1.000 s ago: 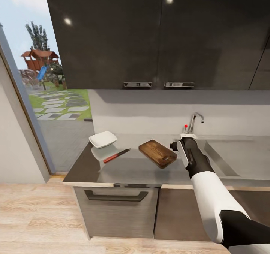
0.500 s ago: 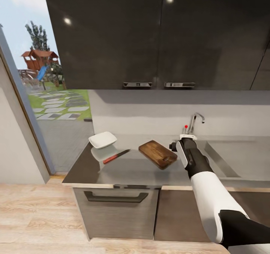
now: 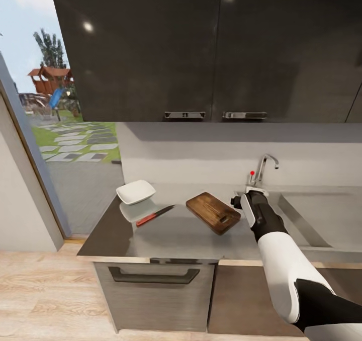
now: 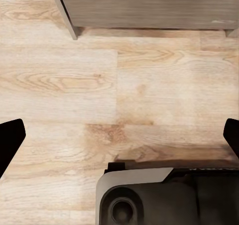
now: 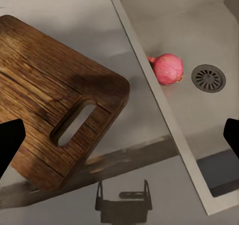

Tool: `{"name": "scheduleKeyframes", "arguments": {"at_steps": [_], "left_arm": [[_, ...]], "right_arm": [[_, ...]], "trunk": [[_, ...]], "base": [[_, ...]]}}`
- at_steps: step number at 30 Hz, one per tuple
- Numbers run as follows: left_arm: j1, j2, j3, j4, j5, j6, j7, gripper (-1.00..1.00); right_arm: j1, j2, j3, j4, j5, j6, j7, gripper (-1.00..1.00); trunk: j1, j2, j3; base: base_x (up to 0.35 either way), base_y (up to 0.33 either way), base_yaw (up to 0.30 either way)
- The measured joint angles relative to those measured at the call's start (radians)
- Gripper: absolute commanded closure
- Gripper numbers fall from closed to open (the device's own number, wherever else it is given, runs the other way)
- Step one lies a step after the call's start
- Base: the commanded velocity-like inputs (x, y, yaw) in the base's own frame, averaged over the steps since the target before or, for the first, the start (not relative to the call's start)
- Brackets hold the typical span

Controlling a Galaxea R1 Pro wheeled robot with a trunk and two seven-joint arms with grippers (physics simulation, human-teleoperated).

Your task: In the kitchen, take the Vidalia onion out of the sink, dice it on the chopping board with the paring knife, put the diced onion into the bowl on the countertop, then place both the paring knife and the chopping board into the sink.

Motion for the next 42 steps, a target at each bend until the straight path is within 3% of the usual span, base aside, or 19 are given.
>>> {"name": "scheduleKeyframes", "arguments": {"at_steps": [15,22,42], "left_arm": [[0.0,0.0,0.0,0.0,0.0,0.0,0.0,-1.0],[0.0,0.0,0.0,0.001,0.0,-0.001,0.0,-1.0],[0.0,0.0,0.0,0.001,0.0,0.0,0.0,-1.0]], "right_arm": [[0.0,-0.002,-0.003,0.031,0.0,-0.004,0.0,-1.0],[0.0,-0.004,-0.004,0.079,0.001,-0.076,-0.003,-1.0],[0.0,-0.006,-0.004,0.086,0.001,-0.086,-0.003,-1.0]], "trunk": [[0.0,0.0,-0.006],[0.0,0.001,-0.014],[0.0,0.001,-0.043]], "base": [[0.045,0.0,0.0],[0.132,0.0,0.0],[0.004,0.0,0.0]]}}
